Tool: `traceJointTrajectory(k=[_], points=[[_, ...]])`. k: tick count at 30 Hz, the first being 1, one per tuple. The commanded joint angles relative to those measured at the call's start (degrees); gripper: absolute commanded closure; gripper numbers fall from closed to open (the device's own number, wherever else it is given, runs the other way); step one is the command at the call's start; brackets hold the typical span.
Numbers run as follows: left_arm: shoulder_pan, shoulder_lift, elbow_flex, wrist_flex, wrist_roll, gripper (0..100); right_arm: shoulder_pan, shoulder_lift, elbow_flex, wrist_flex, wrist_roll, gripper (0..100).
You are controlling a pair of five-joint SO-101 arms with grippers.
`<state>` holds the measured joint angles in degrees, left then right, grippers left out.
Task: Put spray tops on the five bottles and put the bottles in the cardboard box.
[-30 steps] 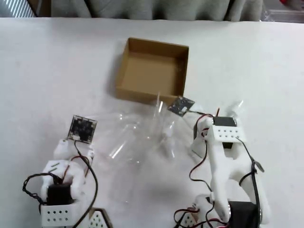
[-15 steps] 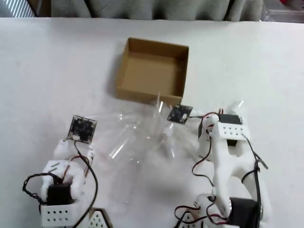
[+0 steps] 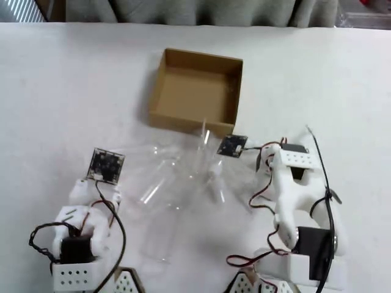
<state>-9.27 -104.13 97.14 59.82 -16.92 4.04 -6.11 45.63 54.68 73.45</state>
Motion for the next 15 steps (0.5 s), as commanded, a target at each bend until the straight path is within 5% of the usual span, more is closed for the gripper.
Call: traceJointTrajectory(k=[1,8,15], points=[[-0.7,-0.8,-0.2,-1.1,-0.7,98,2.9,-0.2,-3.3,2.2,0.7,97.1],[-0.7,-0.8,-0.2,-1.2,-0.7,98,11.1,-0.2,-17.5,15.7,2.1,98.1],[-0.7,-0.8,-0.2,-1.2,-0.7,98,22.5,-0.2,-28.2,26.4,23.8,98.2]])
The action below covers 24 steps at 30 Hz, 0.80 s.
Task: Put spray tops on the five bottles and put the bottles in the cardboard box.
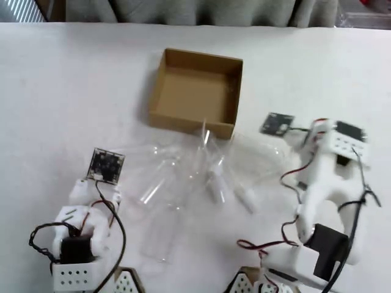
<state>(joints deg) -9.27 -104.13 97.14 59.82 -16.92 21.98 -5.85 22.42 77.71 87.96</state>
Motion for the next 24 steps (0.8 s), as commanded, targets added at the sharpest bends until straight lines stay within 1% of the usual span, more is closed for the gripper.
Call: traceJointTrajectory(k=[1,5,6,8,13,19,21,24], points=[[-0.7,-0.8,-0.2,-1.2,-0.7,98,6.4,-0.5,-5.5,3.6,12.7,98.1],[-0.7,-0.8,-0.2,-1.2,-0.7,98,13.2,0.0,-6.7,2.2,25.5,98.1],[-0.7,-0.8,-0.2,-1.2,-0.7,98,14.3,0.0,-6.5,1.4,27.7,98.1],[-0.7,-0.8,-0.2,-1.2,-0.7,98,15.5,0.1,-6.4,0.0,29.1,98.1],[-0.7,-0.8,-0.2,-1.1,-0.7,98,15.9,3.9,-6.7,-3.1,29.4,97.1],[-0.7,-0.8,-0.2,-1.1,-0.7,98,15.6,12.0,-6.8,-9.8,28.7,80.0],[-0.7,-0.8,-0.2,-1.1,-0.7,98,15.2,13.7,-6.9,-12.0,25.4,78.1],[-0.7,-0.8,-0.2,-1.1,-0.7,98,13.6,14.4,-6.9,-14.5,16.8,79.4]])
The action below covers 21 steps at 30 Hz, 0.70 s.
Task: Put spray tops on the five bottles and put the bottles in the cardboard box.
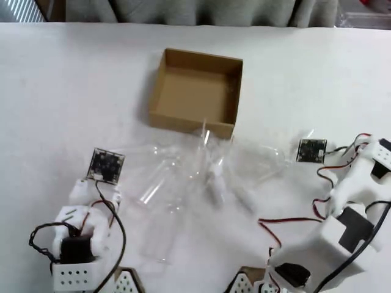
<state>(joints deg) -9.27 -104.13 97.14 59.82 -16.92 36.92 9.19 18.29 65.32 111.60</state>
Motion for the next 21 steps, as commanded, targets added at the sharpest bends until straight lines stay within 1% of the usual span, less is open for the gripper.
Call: traceJointTrajectory(k=[1,5,9,10,12,13,16,19,21], points=[[-0.7,-0.8,-0.2,-1.1,-0.7,98,-1.8,-0.8,-2.7,-2.4,-9.9,79.9],[-0.7,-0.8,-0.2,-1.1,-0.7,98,-1.8,-4.4,-3.4,-2.0,-22.9,84.7],[-0.7,-0.8,-0.2,-1.1,-0.7,98,0.8,-9.2,-3.3,-1.9,-36.7,97.2],[-0.7,-0.8,-0.2,-1.1,-0.7,98,1.9,-10.1,-3.2,-1.9,-40.1,99.0],[-0.7,-0.8,-0.2,-1.1,-0.7,98,4.5,-10.9,-3.2,-1.8,-46.1,96.8],[-0.7,-0.8,-0.2,-1.1,-0.7,98,5.9,-11.1,-3.2,-1.3,-48.4,97.4],[-0.7,-0.8,-0.2,-1.1,-0.7,98,9.1,-11.0,-3.0,2.9,-52.7,98.1],[-0.7,-0.8,-0.2,-1.1,-0.7,98,11.3,-10.9,0.5,3.8,-53.7,98.1],[-0.7,-0.8,-0.2,-1.1,-0.7,98,11.5,-10.7,3.4,3.6,-53.6,98.1]])
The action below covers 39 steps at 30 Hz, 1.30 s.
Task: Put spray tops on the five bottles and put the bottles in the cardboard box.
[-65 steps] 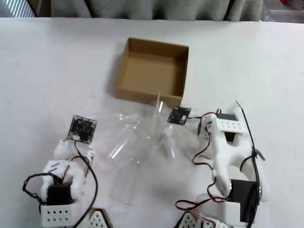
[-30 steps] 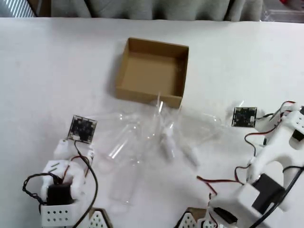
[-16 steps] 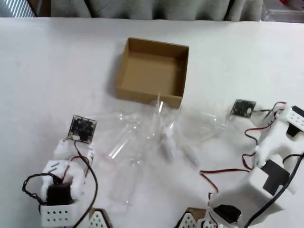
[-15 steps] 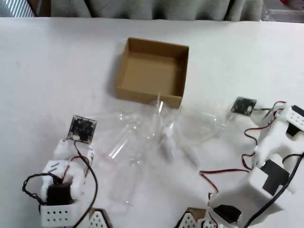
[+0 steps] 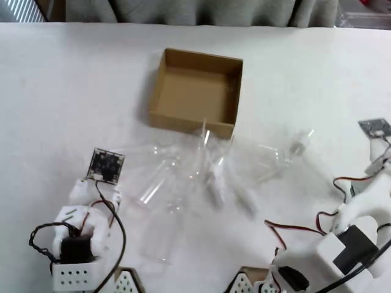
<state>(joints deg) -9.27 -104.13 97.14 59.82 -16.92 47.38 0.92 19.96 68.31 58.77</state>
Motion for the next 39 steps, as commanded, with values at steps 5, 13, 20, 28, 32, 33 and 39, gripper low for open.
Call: traceJointTrajectory(k=[5,13,20,28,32,33,39], points=[[-0.7,-0.8,-0.2,-1.1,-0.7,98,0.6,-2.5,7.9,-6.7,-1.0,98.1],[-0.7,-0.8,-0.2,-1.1,-0.7,98,0.5,-2.4,11.9,-17.5,-1.0,98.1],[-0.7,-0.8,-0.2,-1.0,-0.7,98,-1.2,-0.3,11.8,-20.5,-1.1,98.2],[-0.7,-0.8,-0.2,-1.0,-0.7,98,-2.4,8.0,2.6,-21.1,-9.3,98.2],[-0.7,-0.8,-0.2,-1.0,-0.7,98,-3.6,12.1,-2.5,-21.1,-9.4,98.2],[-0.7,-0.8,-0.2,-1.0,-0.7,98,-3.9,13.2,-4.0,-21.1,-9.4,98.2],[-0.7,-0.8,-0.2,-1.0,-0.7,98,-5.1,19.9,-14.5,-21.1,-16.4,98.2]])
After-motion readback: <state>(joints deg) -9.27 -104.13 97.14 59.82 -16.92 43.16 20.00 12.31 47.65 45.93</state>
